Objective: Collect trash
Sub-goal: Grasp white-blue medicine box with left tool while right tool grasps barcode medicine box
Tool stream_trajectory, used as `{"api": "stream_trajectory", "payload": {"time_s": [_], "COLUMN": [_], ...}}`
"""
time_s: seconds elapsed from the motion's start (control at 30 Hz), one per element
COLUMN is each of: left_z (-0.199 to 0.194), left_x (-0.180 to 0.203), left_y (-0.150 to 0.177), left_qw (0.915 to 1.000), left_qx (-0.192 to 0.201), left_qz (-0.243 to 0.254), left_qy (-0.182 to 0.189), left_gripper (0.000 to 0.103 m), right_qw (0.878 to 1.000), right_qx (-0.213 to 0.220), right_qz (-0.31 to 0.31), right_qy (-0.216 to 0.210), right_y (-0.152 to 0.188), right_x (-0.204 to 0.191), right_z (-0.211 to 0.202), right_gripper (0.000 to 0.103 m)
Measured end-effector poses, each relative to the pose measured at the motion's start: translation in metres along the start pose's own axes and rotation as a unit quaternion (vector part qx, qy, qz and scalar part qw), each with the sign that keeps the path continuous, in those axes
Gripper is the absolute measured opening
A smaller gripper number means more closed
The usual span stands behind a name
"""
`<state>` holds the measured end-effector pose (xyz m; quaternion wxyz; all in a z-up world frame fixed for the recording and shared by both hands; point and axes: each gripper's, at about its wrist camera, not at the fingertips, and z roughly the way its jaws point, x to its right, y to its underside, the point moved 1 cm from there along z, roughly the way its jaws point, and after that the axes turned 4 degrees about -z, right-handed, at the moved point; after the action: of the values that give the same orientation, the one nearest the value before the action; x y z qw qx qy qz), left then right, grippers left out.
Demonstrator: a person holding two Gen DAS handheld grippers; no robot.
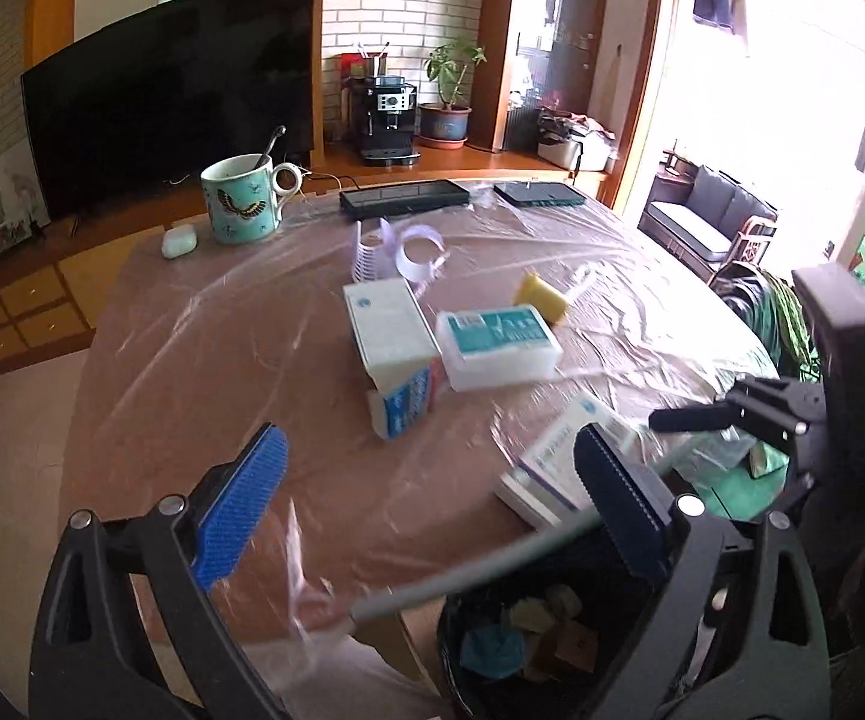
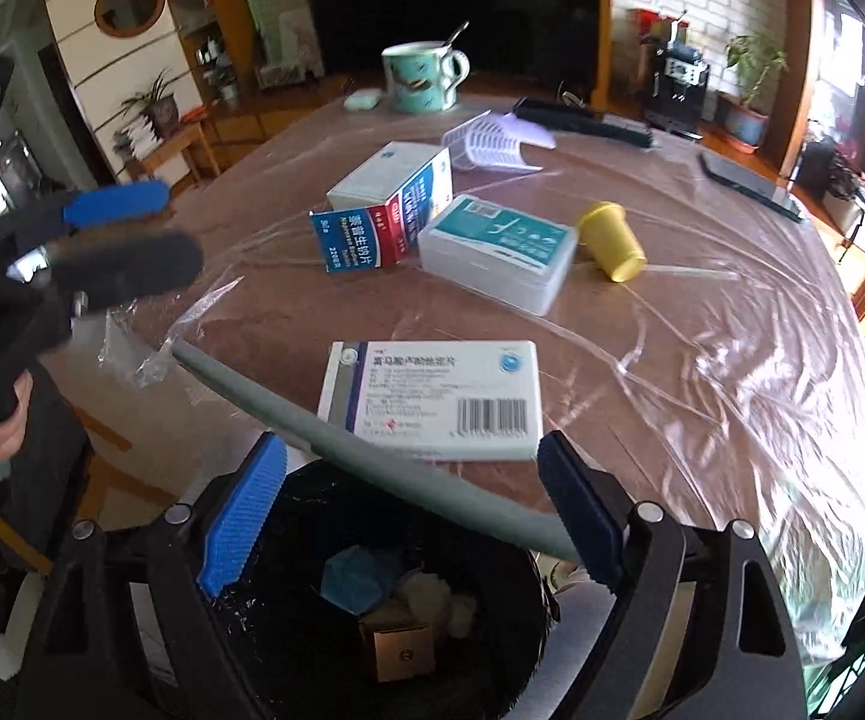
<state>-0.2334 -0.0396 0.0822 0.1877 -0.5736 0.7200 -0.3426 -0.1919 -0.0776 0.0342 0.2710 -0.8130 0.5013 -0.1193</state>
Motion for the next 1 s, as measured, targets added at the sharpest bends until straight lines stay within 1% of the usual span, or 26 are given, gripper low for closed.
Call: {"api": "stream_trajectory", "payload": {"time_s": [0.07,0.13,0.27,0.37,0.5,0.57,0.73,0.8,0.9,0.93,1.0], "left_z": [0.011,0.024,0.051,0.067,0.086,0.095,0.109,0.112,0.111,0.112,0.113], "left_x": [-0.004,-0.006,-0.012,-0.010,-0.007,-0.008,-0.011,-0.011,-0.010,-0.009,-0.010], "left_y": [-0.010,-0.017,-0.030,-0.037,-0.043,-0.043,-0.043,-0.044,-0.046,-0.046,-0.047], "left_qw": [1.0000,0.9999,0.9993,0.9987,0.9980,0.9973,0.9962,0.9960,0.9964,0.9965,0.9965], "left_qx": [-0.006,-0.014,-0.030,-0.043,-0.053,-0.063,-0.073,-0.076,-0.073,-0.071,-0.070], "left_qz": [-0.002,-0.004,-0.021,-0.025,-0.011,-0.014,-0.014,-0.015,-0.012,-0.010,-0.011], "left_qy": [-0.001,-0.003,-0.009,-0.009,-0.031,-0.034,-0.046,-0.044,-0.042,-0.043,-0.043], "left_gripper": [0.097,0.097,0.097,0.097,0.097,0.097,0.097,0.097,0.097,0.097,0.097], "right_qw": [1.000,1.000,0.999,0.999,0.998,0.997,0.997,0.996,0.998,0.997,0.995], "right_qx": [-0.016,-0.022,-0.033,-0.034,-0.039,-0.041,-0.047,-0.051,-0.057,-0.059,-0.061], "right_qz": [0.008,0.014,0.012,0.000,-0.009,-0.017,-0.021,-0.027,-0.015,-0.018,-0.031], "right_qy": [0.001,-0.004,0.003,0.022,0.049,0.056,0.059,0.062,0.039,0.041,0.066], "right_y": [-0.008,-0.013,-0.017,-0.018,-0.020,-0.021,-0.022,-0.024,-0.027,-0.027,-0.028], "right_x": [0.001,0.001,-0.007,-0.013,-0.014,-0.015,-0.014,-0.014,-0.014,-0.016,-0.019], "right_z": [0.007,0.012,0.020,0.023,0.027,0.029,0.029,0.030,0.029,0.029,0.033], "right_gripper": [0.085,0.085,0.085,0.085,0.085,0.085,0.086,0.086,0.087,0.087,0.087]}}
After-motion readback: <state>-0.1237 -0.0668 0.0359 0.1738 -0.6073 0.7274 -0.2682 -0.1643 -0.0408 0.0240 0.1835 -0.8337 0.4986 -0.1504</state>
